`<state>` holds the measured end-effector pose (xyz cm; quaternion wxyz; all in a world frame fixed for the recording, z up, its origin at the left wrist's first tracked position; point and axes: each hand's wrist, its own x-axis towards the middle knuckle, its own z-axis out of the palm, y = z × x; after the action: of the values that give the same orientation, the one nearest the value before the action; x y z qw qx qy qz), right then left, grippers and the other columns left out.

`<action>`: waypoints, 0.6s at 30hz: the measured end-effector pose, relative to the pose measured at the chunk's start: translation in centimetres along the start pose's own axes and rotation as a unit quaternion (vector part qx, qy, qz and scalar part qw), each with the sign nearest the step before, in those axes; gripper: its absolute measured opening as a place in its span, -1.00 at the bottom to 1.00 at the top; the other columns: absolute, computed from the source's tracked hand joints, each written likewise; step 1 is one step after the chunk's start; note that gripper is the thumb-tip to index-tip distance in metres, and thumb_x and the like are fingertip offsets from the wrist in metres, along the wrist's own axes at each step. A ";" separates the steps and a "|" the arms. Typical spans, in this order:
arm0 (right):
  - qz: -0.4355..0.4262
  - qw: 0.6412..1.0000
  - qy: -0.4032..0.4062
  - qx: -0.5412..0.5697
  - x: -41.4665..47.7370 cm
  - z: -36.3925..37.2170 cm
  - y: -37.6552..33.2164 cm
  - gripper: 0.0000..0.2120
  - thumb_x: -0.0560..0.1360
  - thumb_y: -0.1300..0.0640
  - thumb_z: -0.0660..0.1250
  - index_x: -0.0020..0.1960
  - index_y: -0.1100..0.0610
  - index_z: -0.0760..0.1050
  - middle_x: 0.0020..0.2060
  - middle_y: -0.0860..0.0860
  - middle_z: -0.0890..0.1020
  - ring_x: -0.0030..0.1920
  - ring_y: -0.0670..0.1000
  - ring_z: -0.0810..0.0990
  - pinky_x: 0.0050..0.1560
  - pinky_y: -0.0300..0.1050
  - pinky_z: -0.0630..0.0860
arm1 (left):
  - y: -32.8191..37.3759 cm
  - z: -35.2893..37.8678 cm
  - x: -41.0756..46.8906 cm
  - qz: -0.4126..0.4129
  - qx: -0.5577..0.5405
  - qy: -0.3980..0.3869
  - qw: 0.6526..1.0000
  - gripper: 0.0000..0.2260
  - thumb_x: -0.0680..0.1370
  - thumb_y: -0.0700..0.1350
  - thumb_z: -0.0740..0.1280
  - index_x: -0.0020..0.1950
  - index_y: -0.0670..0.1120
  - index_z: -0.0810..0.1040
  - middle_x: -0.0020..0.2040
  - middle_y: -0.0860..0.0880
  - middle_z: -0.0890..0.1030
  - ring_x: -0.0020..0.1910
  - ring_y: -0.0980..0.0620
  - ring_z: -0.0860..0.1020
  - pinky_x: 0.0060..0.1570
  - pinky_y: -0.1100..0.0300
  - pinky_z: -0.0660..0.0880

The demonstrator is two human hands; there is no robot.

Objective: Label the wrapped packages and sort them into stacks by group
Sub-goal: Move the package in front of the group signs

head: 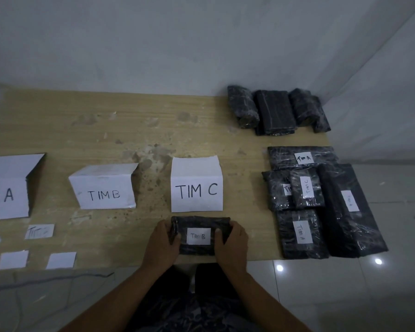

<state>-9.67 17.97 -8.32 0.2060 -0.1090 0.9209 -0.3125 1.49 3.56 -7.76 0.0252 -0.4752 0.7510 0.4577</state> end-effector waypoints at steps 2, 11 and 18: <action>0.006 0.998 -0.028 0.063 -0.4 -0.1 -0.1 -0.47 0.52 -0.09 0.32 0.37 0.14 0.30 0.23 0.05 0.43 0.24 0.03 0.36 0.22 -0.07 0.40 | 0.0 -0.1 -0.1 -0.025 -0.047 0.010 0.999 -0.71 0.49 0.09 0.38 0.06 -0.04 0.42 -0.06 0.05 0.55 -0.11 0.09 0.56 -0.25 0.25 0.46; -0.009 0.998 0.029 0.056 -1.8 -0.8 -1.1 -0.07 0.27 -0.46 0.29 0.44 0.08 0.20 0.24 0.03 0.35 0.24 0.01 0.30 0.27 0.05 0.40 | 2.1 -1.0 -1.6 -0.009 -0.176 -0.093 0.980 -0.46 0.41 0.14 0.45 0.25 0.11 0.24 0.01 0.29 0.45 -0.06 0.29 0.51 -0.09 0.30 0.49; -0.009 0.995 0.001 0.100 -2.0 -1.5 -2.1 -0.20 0.42 -0.18 0.41 0.48 0.10 0.11 0.28 -0.01 0.20 0.17 -0.04 0.42 0.03 -0.24 0.46 | 4.3 -2.0 -1.9 0.076 -0.200 -0.085 0.973 -0.67 0.50 -0.02 0.40 0.14 0.22 0.33 0.04 0.34 0.47 -0.01 0.52 0.49 -0.18 0.58 0.41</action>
<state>-8.42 17.78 -5.33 0.2123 -0.0961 0.8840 -0.4053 0.15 3.98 -2.90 -0.0415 -0.3713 0.6730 0.6383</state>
